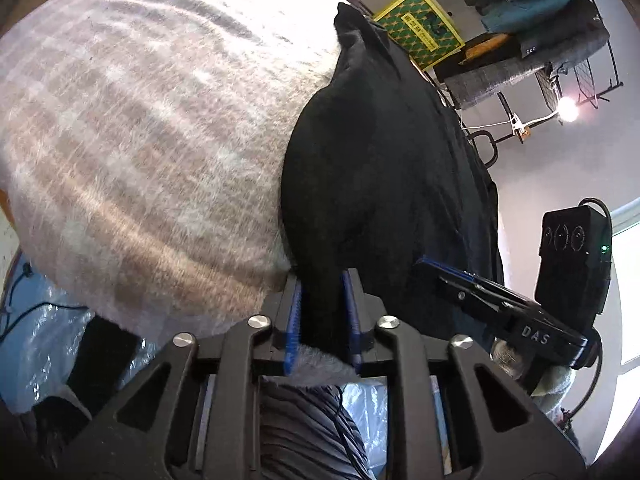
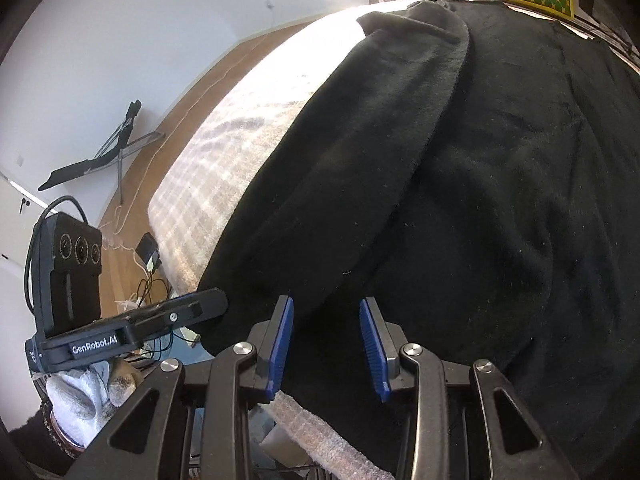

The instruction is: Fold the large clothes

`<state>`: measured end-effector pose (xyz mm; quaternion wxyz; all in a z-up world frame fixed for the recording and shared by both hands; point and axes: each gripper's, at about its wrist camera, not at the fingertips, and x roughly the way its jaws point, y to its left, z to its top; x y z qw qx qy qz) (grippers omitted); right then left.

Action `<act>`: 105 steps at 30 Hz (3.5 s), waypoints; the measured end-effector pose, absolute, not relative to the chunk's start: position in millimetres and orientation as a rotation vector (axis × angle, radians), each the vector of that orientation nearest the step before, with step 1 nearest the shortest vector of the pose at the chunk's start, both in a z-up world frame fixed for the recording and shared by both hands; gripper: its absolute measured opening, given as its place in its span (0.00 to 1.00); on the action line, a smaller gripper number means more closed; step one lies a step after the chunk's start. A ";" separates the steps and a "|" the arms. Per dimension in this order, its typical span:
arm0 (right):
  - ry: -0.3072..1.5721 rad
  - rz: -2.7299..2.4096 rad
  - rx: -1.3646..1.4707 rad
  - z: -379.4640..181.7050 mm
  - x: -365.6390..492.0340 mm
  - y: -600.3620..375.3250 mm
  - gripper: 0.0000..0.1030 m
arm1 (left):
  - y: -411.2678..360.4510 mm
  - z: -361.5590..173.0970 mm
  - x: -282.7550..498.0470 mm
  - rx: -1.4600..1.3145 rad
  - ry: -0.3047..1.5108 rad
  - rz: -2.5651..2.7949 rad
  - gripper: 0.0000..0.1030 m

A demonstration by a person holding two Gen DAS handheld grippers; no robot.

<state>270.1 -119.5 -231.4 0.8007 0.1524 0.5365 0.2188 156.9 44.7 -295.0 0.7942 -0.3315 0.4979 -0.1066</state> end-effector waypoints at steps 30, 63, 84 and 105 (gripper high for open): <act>1.111 0.263 0.209 -186.4 511.2 -97.8 0.54 | 29.7 -264.5 159.3 -0.719 0.987 -0.336 0.08; 1.103 0.209 0.226 -221.8 598.7 -121.7 0.04 | 14.7 -252.7 158.0 -0.685 0.979 -0.333 0.07; 0.843 0.178 0.888 -257.8 511.3 -311.9 0.04 | -52.9 -233.4 158.9 -0.450 1.009 -0.456 0.07; 0.891 0.159 0.683 -188.1 463.6 -361.6 0.36 | -98.2 -240.5 175.2 -0.328 1.047 -0.490 0.07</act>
